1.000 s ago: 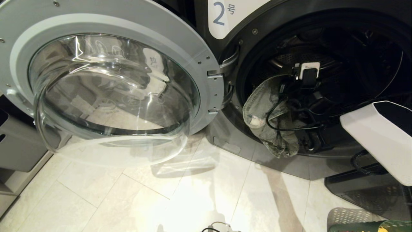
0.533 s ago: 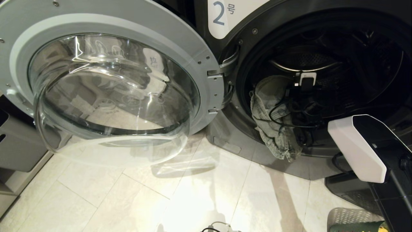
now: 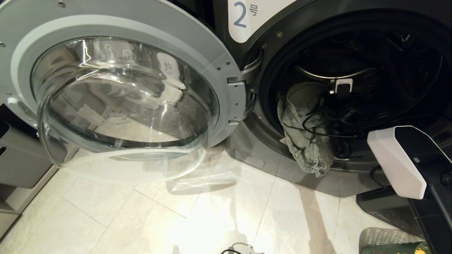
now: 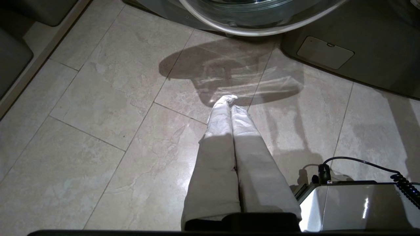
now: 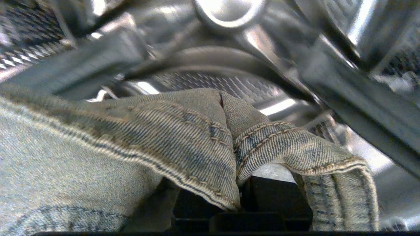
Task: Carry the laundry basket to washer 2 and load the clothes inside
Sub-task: Place the clothes into the washing machine
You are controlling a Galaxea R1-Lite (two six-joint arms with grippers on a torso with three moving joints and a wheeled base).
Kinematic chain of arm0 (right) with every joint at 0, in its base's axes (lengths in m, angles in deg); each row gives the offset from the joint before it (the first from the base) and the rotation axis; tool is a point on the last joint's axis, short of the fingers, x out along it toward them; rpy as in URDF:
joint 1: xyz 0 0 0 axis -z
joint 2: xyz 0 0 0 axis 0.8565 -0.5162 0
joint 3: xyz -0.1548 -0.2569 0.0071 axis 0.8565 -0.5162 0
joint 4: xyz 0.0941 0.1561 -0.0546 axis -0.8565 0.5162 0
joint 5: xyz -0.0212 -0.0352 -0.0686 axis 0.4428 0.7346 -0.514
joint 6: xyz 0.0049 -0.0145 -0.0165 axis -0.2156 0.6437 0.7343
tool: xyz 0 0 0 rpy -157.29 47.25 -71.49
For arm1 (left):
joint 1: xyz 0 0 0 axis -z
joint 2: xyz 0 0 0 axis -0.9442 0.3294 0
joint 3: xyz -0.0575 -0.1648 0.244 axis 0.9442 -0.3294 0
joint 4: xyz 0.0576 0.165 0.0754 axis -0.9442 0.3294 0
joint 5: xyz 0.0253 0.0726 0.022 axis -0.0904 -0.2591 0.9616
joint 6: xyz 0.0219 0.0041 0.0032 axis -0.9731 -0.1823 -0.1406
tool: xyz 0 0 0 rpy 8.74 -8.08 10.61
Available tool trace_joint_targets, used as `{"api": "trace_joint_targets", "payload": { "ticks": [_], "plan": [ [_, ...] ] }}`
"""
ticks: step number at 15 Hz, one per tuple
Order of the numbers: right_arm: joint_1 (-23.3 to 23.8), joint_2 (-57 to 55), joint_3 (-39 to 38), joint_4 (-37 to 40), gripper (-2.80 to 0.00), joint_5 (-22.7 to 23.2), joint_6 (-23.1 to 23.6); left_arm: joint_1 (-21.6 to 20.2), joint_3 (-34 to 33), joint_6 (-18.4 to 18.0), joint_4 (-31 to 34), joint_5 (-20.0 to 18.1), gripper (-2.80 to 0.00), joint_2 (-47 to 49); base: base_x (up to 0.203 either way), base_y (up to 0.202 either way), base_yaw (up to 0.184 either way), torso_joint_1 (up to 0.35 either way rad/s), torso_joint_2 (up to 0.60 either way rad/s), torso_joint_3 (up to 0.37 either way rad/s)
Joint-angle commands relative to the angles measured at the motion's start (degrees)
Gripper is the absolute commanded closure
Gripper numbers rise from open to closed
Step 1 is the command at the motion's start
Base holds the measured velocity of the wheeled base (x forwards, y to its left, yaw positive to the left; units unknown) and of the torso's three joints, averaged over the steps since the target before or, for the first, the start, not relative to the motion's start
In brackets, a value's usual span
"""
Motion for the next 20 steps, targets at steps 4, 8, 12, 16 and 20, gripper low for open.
{"api": "trace_joint_targets", "payload": {
  "ticks": [4,8,12,16,20],
  "plan": [
    [-0.1,5.3,0.0,5.0,-2.80,1.1,-1.7,0.0,0.0,-0.1,0.0,0.0,0.00,0.1,0.000,0.000,0.000,0.000,0.00,0.000],
    [0.0,5.9,0.6,5.4,-2.80,0.8,-1.6,0.0,0.0,-0.1,0.0,0.0,0.00,0.1,0.000,0.000,0.000,0.000,0.00,0.000],
    [-0.1,8.2,-1.7,5.6,-2.80,0.9,-1.5,0.0,0.1,-0.2,0.0,-0.1,0.00,0.1,0.000,0.000,0.000,0.000,0.00,0.000],
    [0.0,8.2,-0.4,6.5,-2.80,1.2,-1.4,0.0,0.0,-0.2,0.0,-0.1,0.00,0.1,0.000,0.000,0.000,0.000,0.00,0.000],
    [-0.2,9.5,2.0,9.1,-2.80,3.7,-1.1,0.0,0.0,-0.1,0.0,0.0,0.00,0.1,0.000,0.000,0.000,0.000,0.00,0.000]
  ]
}}
